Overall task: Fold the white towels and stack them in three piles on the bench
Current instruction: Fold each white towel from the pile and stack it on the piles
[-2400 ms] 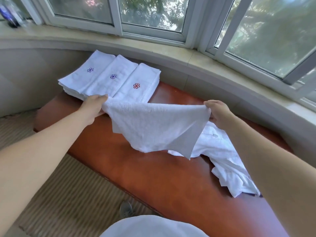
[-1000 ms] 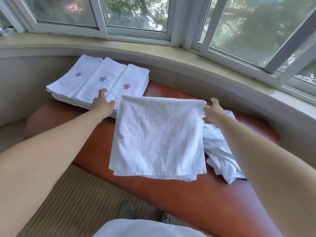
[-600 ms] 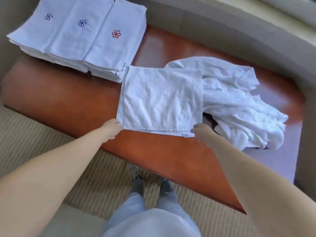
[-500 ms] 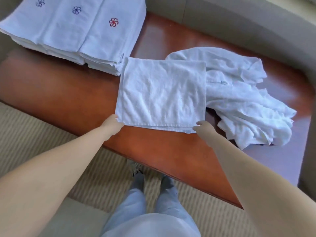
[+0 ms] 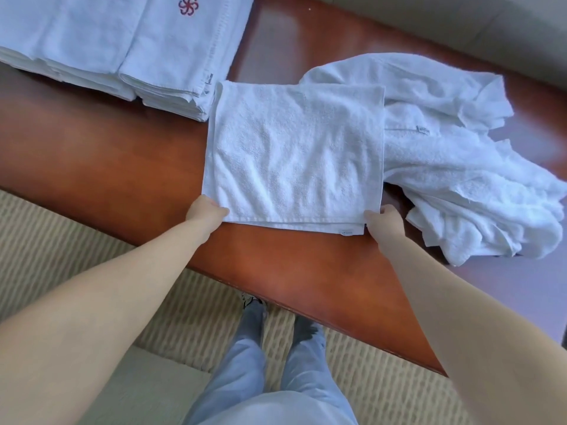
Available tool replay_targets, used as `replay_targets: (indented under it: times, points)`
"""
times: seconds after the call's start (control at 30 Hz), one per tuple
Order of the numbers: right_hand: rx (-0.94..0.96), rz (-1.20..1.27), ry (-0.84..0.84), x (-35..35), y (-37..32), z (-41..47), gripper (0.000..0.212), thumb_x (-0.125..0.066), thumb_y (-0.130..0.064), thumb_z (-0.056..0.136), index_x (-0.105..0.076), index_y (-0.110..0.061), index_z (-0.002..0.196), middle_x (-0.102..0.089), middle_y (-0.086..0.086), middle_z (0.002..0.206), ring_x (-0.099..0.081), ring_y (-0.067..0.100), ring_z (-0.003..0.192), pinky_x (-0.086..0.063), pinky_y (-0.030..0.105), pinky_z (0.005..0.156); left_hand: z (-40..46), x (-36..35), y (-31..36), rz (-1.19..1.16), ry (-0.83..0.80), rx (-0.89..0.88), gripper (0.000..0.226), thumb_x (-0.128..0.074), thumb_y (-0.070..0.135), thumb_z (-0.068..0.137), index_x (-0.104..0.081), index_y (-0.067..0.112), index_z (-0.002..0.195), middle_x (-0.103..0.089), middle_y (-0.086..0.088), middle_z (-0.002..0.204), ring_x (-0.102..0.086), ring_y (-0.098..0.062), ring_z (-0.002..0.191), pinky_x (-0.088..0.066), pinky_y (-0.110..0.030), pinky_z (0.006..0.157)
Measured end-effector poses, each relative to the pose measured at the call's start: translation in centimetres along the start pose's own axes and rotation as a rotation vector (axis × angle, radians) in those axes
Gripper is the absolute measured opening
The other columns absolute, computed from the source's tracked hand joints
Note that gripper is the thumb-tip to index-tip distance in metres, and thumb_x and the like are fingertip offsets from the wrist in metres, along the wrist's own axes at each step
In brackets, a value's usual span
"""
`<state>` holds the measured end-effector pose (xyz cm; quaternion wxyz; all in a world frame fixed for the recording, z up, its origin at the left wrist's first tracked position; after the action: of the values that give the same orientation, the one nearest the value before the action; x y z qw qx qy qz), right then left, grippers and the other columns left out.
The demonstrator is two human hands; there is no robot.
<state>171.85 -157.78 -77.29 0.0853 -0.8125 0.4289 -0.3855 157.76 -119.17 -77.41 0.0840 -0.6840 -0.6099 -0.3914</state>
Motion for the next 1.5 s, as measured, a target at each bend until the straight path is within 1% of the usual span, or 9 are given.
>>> replay_targets:
  times: [0.1, 0.3, 0.5, 0.63, 0.9, 1.0, 1.2, 1.4, 1.5]
  points:
    - [-0.025, 0.061, -0.056, 0.3, -0.4, -0.6, 0.010, -0.053, -0.014, 0.088, -0.055, -0.007, 0.094, -0.063, 0.010, 0.091, -0.058, 0.023, 0.082, -0.046, 0.037, 0.072, -0.5, 0.5, 0.7, -0.076, -0.063, 0.010, 0.020, -0.065, 0.011, 0.092, -0.047, 0.014, 0.084, -0.050, -0.007, 0.084, -0.057, -0.025, 0.077, -0.056, -0.042, 0.075]
    - [0.047, 0.198, -0.155, 2.8, -3.3, -3.2, 0.004, -0.049, -0.009, 0.081, -0.054, -0.010, 0.083, -0.054, 0.007, 0.078, -0.054, 0.016, 0.062, -0.048, 0.027, 0.061, -1.9, 6.0, 2.3, -0.324, 0.033, -0.114, 0.004, -0.049, 0.018, 0.076, -0.046, 0.016, 0.077, -0.045, -0.005, 0.076, -0.045, -0.022, 0.069, -0.036, -0.039, 0.067]
    - [0.089, -0.075, -0.184, -1.1, -0.1, -3.7, 0.017, -0.053, -0.015, 0.087, -0.063, -0.002, 0.093, -0.071, 0.009, 0.082, -0.066, 0.027, 0.073, -0.048, 0.032, 0.067, 0.0, 5.5, -2.5, -0.026, 0.004, -0.080, 0.008, -0.053, 0.019, 0.093, -0.060, 0.015, 0.096, -0.064, -0.005, 0.096, -0.065, -0.030, 0.089, -0.056, -0.049, 0.088]
    - [0.113, -0.149, -0.110, -2.5, 1.2, -2.1, 0.022, -0.056, -0.021, 0.091, -0.065, -0.002, 0.097, -0.074, 0.011, 0.087, -0.072, 0.032, 0.088, -0.054, 0.039, 0.076, 1.8, 4.1, -4.7, 0.136, -0.025, -0.116, 0.014, -0.056, 0.027, 0.099, -0.062, 0.017, 0.107, -0.067, -0.003, 0.101, -0.066, -0.028, 0.092, -0.055, -0.046, 0.086]
    - [0.225, -0.252, 0.066, -1.8, 1.1, -3.4, 0.030, -0.058, -0.022, 0.086, -0.041, -0.007, 0.066, -0.043, 0.006, 0.080, -0.035, 0.023, 0.058, -0.029, 0.029, 0.052, 1.0, 4.1, -4.0, 0.149, 0.035, -0.181, 0.007, -0.060, 0.025, 0.094, -0.062, 0.020, 0.097, -0.046, 0.006, 0.119, -0.060, -0.020, 0.082, -0.045, -0.031, 0.066]
    - [0.173, -0.180, 0.048, -2.5, 1.1, -3.3, 0.029, -0.058, -0.021, 0.083, -0.037, -0.012, 0.064, -0.041, 0.002, 0.081, -0.032, 0.021, 0.056, -0.027, 0.029, 0.052, 0.9, 3.3, -3.4, 0.177, -0.001, -0.182, 0.008, -0.062, 0.025, 0.091, -0.058, 0.019, 0.088, -0.049, 0.003, 0.111, -0.056, -0.022, 0.072, -0.040, -0.032, 0.061]
    - [0.056, -0.047, -0.037, -2.0, 1.2, -3.5, 0.026, -0.062, -0.024, 0.080, -0.040, -0.021, 0.066, -0.035, -0.016, 0.048, -0.031, 0.015, 0.057, -0.025, 0.031, 0.055, 0.8, 3.3, -2.7, 0.032, -0.101, -0.177, 0.013, -0.066, 0.022, 0.090, -0.057, 0.016, 0.082, -0.060, 0.003, 0.090, -0.055, -0.020, 0.078, -0.039, -0.034, 0.068]
    - [0.036, 0.019, -0.087, -1.3, 1.7, -3.4, 0.023, -0.064, -0.025, 0.089, -0.063, -0.002, 0.085, -0.058, 0.003, 0.075, -0.047, 0.017, 0.067, -0.037, 0.032, 0.063, 1.0, 3.7, -2.8, -0.059, -0.169, -0.115, 0.024, -0.070, 0.024, 0.093, -0.056, 0.009, 0.082, -0.064, -0.003, 0.089, -0.062, -0.019, 0.087, -0.052, -0.037, 0.084]
    - [0.007, 0.053, -0.099, 0.0, 1.5, -3.6, 0.025, -0.064, -0.021, 0.090, -0.069, 0.003, 0.097, -0.067, 0.005, 0.077, -0.055, 0.016, 0.069, -0.044, 0.033, 0.069, 0.7, 4.8, -2.6, -0.209, -0.123, -0.047, 0.025, -0.073, 0.020, 0.093, -0.055, 0.010, 0.080, -0.062, -0.004, 0.089, -0.066, -0.016, 0.087, -0.055, -0.027, 0.077]
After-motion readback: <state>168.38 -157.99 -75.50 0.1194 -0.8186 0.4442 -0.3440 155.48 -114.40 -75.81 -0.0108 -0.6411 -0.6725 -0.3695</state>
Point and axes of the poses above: each hand's wrist, its own z-axis towards the middle knuckle, its own x-axis out of the back of the hand, y = z × x, the point moved 3 cm from there along z, towards the middle knuckle
